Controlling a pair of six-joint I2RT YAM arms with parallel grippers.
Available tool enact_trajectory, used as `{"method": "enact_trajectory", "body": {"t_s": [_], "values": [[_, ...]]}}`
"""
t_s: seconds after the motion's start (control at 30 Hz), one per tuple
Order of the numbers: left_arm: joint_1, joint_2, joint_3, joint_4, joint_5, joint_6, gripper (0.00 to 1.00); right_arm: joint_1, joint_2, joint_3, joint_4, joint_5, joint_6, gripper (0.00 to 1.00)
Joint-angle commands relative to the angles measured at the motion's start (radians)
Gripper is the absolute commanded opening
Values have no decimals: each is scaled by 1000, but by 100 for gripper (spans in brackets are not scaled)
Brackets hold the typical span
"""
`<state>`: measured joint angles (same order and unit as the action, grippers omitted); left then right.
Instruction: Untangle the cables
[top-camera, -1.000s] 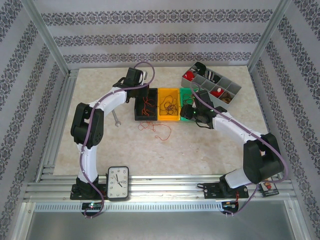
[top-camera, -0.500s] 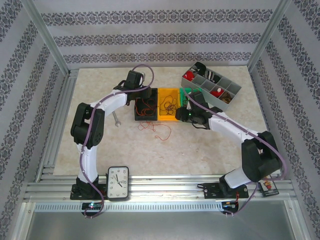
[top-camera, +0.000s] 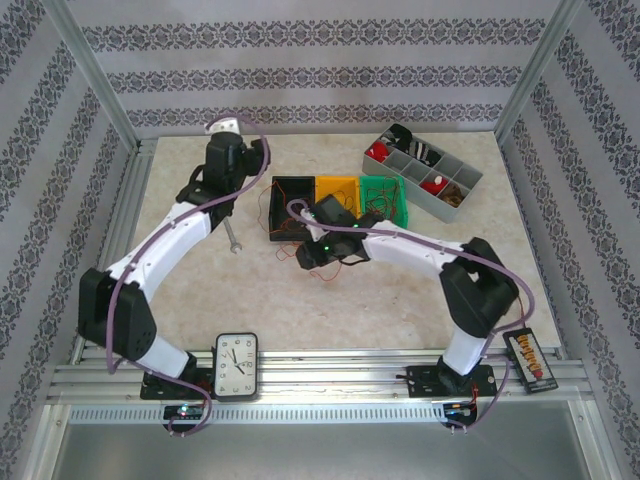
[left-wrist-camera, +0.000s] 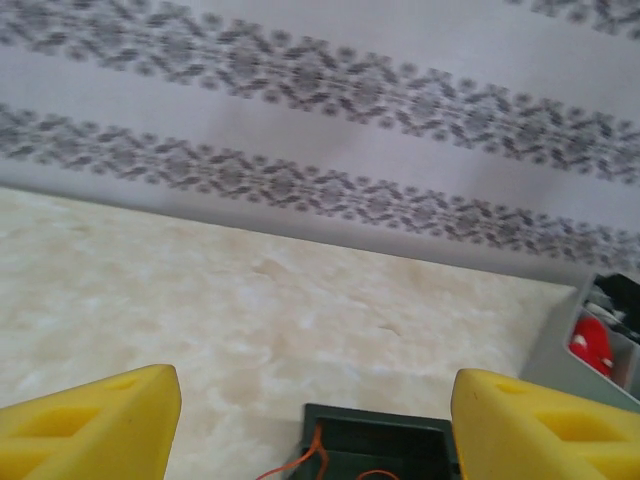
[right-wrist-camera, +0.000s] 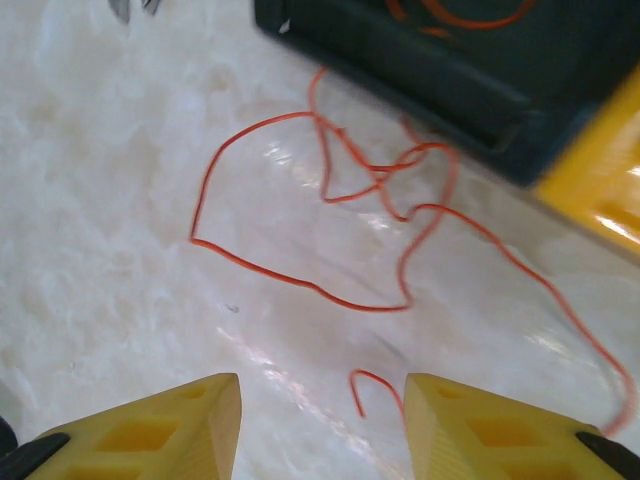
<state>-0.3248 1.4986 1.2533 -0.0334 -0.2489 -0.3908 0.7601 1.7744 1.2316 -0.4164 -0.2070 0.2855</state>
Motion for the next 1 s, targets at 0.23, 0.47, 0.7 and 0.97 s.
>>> {"method": "enact_trajectory", "body": {"t_s": [0.23,0.47,0.7,0.97], "values": [[39,-139,-202,-17,-120,-115,72,13,210,180,-96,85,-80,51],[44,-156,-210,-16,-112,-118,72,18,304,247,-71,117,-93,36],[68,-132,-207,-53,-59,-181,72,19,203,221,-58,154,-113,0],[151,-110,-283,-55,73,-349,72,1,-57,271,-65,95,-63,0]]}}
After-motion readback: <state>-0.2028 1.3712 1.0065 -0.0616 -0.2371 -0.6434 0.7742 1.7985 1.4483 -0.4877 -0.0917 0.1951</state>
